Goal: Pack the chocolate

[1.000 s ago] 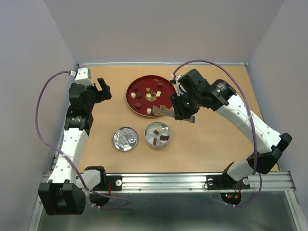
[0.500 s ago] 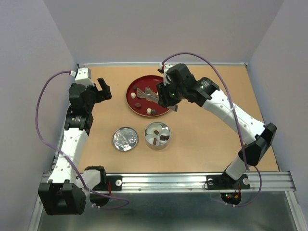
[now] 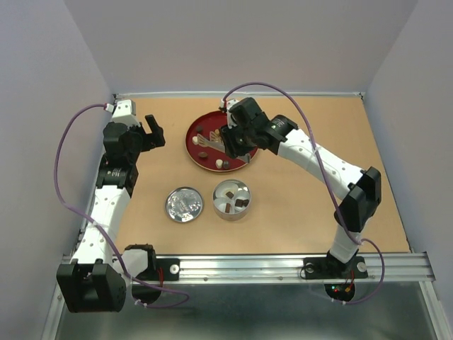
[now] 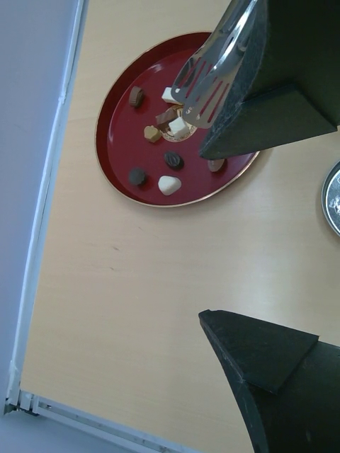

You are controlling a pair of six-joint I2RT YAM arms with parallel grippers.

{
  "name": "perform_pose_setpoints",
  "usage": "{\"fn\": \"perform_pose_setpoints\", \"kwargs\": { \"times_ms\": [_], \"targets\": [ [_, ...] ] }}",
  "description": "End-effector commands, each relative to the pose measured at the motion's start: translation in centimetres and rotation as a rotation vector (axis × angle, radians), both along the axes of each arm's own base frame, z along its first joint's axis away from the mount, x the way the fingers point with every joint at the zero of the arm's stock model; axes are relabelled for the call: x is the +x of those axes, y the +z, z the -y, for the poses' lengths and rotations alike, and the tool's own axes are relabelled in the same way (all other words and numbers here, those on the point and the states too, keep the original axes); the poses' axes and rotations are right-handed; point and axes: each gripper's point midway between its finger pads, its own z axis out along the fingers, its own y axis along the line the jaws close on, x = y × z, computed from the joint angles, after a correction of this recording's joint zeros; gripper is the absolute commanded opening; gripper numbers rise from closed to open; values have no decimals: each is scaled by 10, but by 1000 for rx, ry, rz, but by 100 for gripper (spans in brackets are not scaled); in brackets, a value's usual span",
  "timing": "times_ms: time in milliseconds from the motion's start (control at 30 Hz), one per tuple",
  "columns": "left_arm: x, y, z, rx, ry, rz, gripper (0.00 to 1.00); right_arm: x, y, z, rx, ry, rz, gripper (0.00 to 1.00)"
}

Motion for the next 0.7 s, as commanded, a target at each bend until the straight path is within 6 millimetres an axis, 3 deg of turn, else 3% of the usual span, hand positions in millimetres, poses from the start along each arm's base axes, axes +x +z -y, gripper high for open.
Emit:
{"fn": "perform_pose_setpoints", "kwargs": {
  "times_ms": [0,667],
  "targets": [
    [2,12,2,-1,-13,45,99,15,7,-13,25,15,75,48],
    [4,7,0,4,-4,28,99,17,-52,-21,-88,75,19,48]
  ]
}}
